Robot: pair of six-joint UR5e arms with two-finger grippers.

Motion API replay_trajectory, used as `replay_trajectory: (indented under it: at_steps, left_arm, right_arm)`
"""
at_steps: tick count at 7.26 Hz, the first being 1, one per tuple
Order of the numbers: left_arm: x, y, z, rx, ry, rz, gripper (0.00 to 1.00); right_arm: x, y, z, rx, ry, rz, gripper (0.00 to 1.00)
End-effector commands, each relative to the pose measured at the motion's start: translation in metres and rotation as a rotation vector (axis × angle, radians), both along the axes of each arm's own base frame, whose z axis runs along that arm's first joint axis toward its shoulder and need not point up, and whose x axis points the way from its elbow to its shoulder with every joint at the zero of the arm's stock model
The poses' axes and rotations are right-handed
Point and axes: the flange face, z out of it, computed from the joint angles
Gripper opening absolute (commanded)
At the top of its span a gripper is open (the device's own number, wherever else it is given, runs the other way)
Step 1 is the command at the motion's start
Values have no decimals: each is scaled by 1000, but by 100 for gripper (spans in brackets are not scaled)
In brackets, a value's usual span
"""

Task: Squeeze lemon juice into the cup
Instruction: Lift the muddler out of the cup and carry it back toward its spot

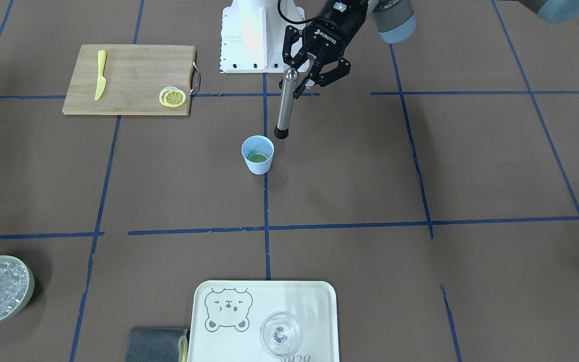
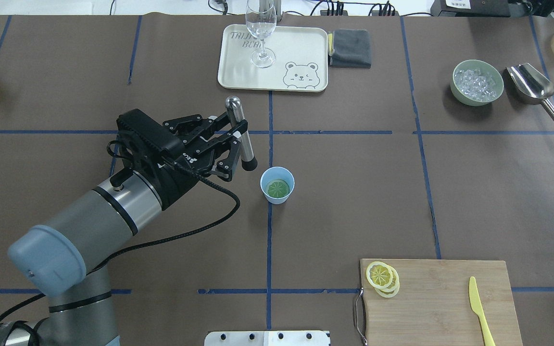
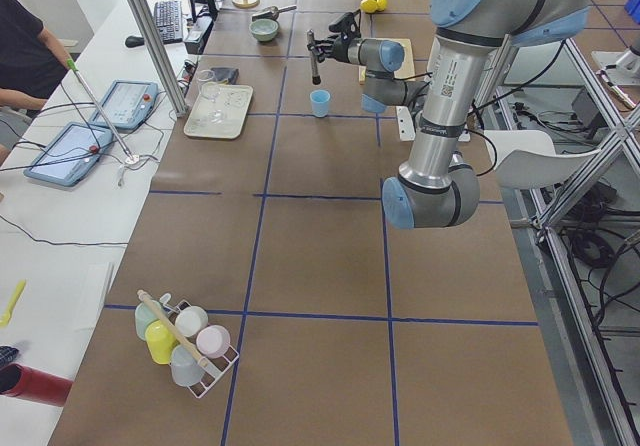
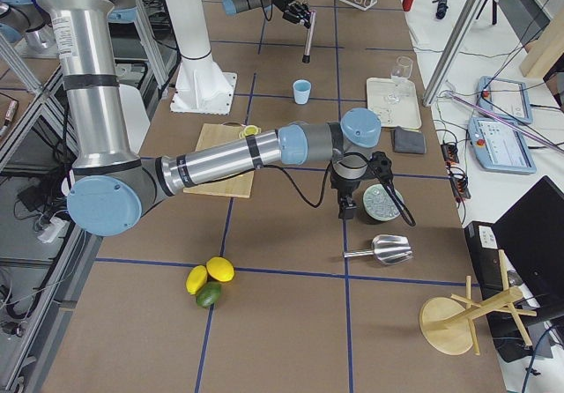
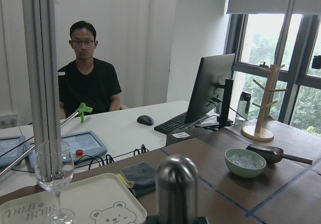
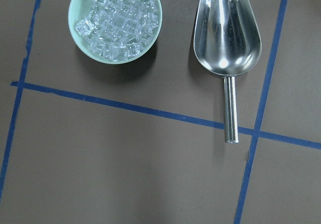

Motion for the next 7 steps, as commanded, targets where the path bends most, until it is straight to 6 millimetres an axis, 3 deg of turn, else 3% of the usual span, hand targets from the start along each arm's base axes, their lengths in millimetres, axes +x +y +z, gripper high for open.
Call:
replay_trajectory:
  at_steps: [1, 2, 3, 5, 7]
  left_arm:
    - [-19, -15, 9, -69, -187, -35, 0]
    - [-23, -19, 9, -109, -271, -34, 0]
    - [-29, -28, 9, -217, -244, 37, 0]
    - [-75, -33, -9, -297, -300, 130, 0]
    - [-63, -33, 2, -510, -250, 189, 0]
  right_arm:
    - [0, 0, -1, 1, 0, 1, 100]
    - [0, 0, 1, -2, 0, 1, 100]
    - [0, 0, 1, -2, 2, 1, 100]
    - [0, -2, -3, 5, 1, 2, 100]
    - [0, -5, -7, 11, 2, 2, 100]
